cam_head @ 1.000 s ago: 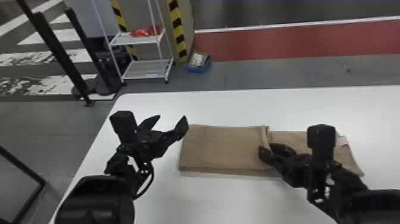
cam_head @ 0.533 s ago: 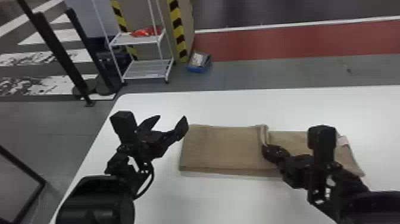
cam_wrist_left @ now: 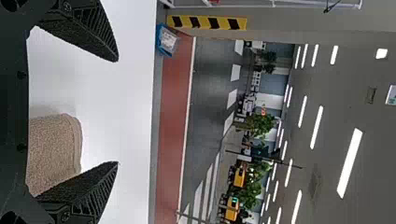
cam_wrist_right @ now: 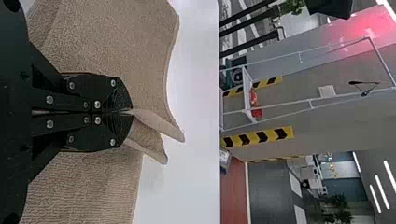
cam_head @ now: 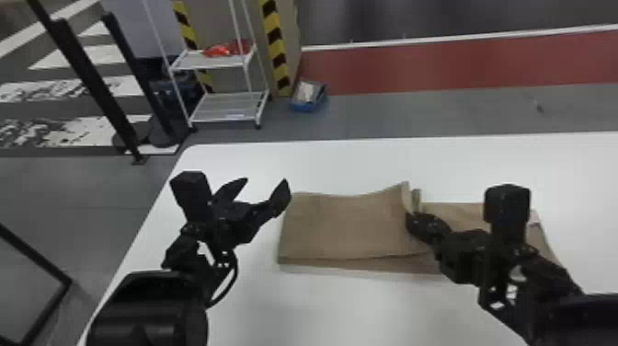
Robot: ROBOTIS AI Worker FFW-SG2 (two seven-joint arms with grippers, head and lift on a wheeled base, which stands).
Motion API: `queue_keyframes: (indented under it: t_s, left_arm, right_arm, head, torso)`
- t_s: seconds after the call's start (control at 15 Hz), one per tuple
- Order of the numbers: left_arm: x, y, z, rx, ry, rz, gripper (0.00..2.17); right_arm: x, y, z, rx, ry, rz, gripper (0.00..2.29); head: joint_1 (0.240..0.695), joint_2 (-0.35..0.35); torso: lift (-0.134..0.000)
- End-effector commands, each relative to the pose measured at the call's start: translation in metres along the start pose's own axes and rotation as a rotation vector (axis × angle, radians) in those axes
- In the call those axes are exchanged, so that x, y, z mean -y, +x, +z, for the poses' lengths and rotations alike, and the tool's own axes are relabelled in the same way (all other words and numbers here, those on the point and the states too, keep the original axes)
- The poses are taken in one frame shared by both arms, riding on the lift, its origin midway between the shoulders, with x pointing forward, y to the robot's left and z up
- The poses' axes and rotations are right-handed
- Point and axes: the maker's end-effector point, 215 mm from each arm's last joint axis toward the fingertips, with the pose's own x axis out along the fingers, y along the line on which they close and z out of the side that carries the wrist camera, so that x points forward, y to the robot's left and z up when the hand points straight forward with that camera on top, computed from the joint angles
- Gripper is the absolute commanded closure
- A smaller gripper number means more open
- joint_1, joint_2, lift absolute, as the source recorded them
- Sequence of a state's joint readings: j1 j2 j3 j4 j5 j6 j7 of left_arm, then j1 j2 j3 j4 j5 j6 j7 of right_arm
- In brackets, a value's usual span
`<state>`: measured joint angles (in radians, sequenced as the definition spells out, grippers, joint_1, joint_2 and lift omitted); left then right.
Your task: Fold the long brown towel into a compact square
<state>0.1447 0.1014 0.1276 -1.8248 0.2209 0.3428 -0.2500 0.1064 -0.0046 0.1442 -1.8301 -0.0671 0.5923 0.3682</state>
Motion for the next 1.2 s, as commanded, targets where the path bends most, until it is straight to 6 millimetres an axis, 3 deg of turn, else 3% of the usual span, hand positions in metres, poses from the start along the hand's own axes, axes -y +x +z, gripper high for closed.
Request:
queue_keyframes:
  t_s: [0.0,0.27,0.6,0.8,0.93,1.07,1.13]
  left_arm:
    - [-0.002,0.0,0.0,-0.001,0.003,0.002,0.1]
    - [0.0,0.002,0.001,-0.001,0.007,-0.004,0.1]
    - [-0.001,0.004,0.001,-0.003,0.009,-0.006,0.1]
    - [-0.001,0.004,0.0,-0.004,0.007,-0.005,0.1]
    - [-0.004,0.003,0.001,-0.003,0.007,-0.001,0.1]
    - [-0.008,0.001,0.005,0.014,0.005,0.004,0.1]
    - [-0.009,0.002,0.002,0.008,0.002,0.005,0.1]
  right_arm:
    - [-0.006,-0.002,0.003,0.006,0.014,0.008,1.24]
    - [0.006,-0.013,-0.004,0.008,0.027,-0.021,1.24]
    - [0.014,-0.032,0.003,0.033,0.043,-0.04,1.24]
    - [0.007,-0.04,0.031,0.1,0.055,-0.012,1.24]
    - [0.008,-0.062,0.058,0.171,0.075,-0.005,1.24]
    - [0.027,-0.075,0.051,0.183,0.095,-0.038,1.24]
    - [0.037,-0.069,0.033,0.155,0.112,-0.053,1.24]
  head:
    - [0.695,0.204]
    - [0.695,0.204]
    - [0.695,0.187]
    - [0.695,0.178]
    - [0.695,0.178]
    - [0.695,0.174]
    - [0.695,0.169]
  torso:
    - [-0.125]
    - [-0.125]
    - [-0.125]
    - [-0.125]
    - [-0.125]
    - [-0.125]
    - [-0.125]
